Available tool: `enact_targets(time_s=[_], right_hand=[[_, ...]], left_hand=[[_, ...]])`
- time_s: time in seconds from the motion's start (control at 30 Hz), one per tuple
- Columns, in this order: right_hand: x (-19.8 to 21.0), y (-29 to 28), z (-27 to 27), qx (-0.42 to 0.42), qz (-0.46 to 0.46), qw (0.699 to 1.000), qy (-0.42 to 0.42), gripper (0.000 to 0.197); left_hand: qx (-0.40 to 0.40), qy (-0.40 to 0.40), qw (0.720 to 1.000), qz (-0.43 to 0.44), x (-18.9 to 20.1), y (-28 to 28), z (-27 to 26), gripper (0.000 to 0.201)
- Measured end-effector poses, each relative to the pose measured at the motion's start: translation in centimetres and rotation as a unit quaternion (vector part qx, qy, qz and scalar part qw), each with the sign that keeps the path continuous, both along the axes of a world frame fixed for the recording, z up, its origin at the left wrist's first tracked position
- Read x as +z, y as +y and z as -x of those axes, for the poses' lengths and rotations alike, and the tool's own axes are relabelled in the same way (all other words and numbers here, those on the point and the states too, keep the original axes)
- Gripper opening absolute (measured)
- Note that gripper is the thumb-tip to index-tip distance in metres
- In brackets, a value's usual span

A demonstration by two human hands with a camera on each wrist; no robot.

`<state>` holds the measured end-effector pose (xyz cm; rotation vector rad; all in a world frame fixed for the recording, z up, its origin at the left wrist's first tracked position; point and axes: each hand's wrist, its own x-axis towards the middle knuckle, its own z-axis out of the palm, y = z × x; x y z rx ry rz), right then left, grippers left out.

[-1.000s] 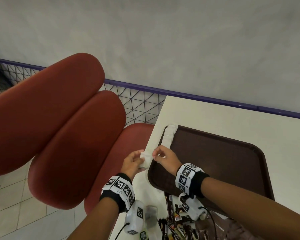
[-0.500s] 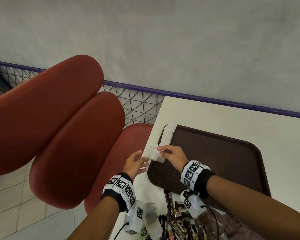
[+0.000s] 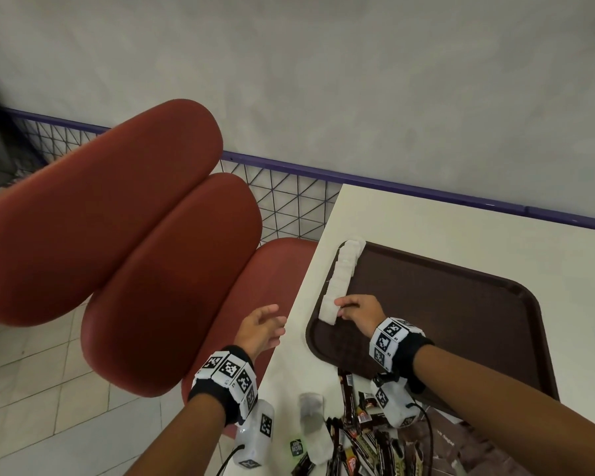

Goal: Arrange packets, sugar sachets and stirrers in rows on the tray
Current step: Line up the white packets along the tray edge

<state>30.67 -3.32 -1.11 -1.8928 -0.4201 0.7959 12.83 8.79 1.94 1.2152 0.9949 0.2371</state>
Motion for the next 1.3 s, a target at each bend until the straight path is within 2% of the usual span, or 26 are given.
enact_targets(time_s=[0.2,0.33,0.5,0.63,0.73,0.83,0.93,1.03,1.13,1.2,1.3], right_hand=[[-0.7,-0.1,1.0,0.043,0.064,0.989,-0.125,0.025],[-1.0,0.1,1.3,0.098,0.106,0.977,-0.157,0.029],[-0.3,-0.3,1.6,0.127,0.146,0.962,-0.192,0.037],[1.2,-1.5,2.3,0.167,0.130,0.944,-0.253,0.039],[2.4,-2.8,3.4,0.247,0.097,0.925,-0.271,0.029],[3.6,-4.7,5.3,0.385,0.088,0.882,-0.257,0.020],[3.9,-6.6,7.8,0.504,0.097,0.803,-0.301,0.020],[3.4,-7.5,9.6,0.570,0.122,0.725,-0.366,0.031],[2.8,-8.0,10.6,0.583,0.132,0.707,-0.378,0.042],[2.4,-8.1,11.2,0.585,0.140,0.699,-0.387,0.043],[2.0,-8.2,11.6,0.582,0.151,0.691,-0.401,0.036]], left_hand=[[-0.039,0.035,0.998,-0.017,-0.8,0.0,1.1,0.026],[-0.091,0.057,0.993,-0.040,-0.8,-0.5,1.6,0.025],[-0.166,0.092,0.980,-0.063,-0.8,-1.1,2.4,0.022],[-0.230,0.110,0.965,-0.067,-1.0,-1.8,3.4,0.024],[-0.266,0.120,0.953,-0.078,-1.2,-2.6,4.3,0.022],[-0.325,0.137,0.928,-0.119,-1.6,-3.5,4.9,0.024],[-0.353,0.160,0.901,-0.195,-1.7,-4.8,5.1,0.032],[-0.400,0.176,0.861,-0.259,-1.5,-6.0,4.7,0.048],[-0.442,0.206,0.823,-0.291,-1.8,-6.7,4.3,0.056],[-0.463,0.232,0.796,-0.312,-2.1,-7.1,4.1,0.058],[-0.463,0.246,0.787,-0.326,-2.3,-7.3,4.1,0.056]])
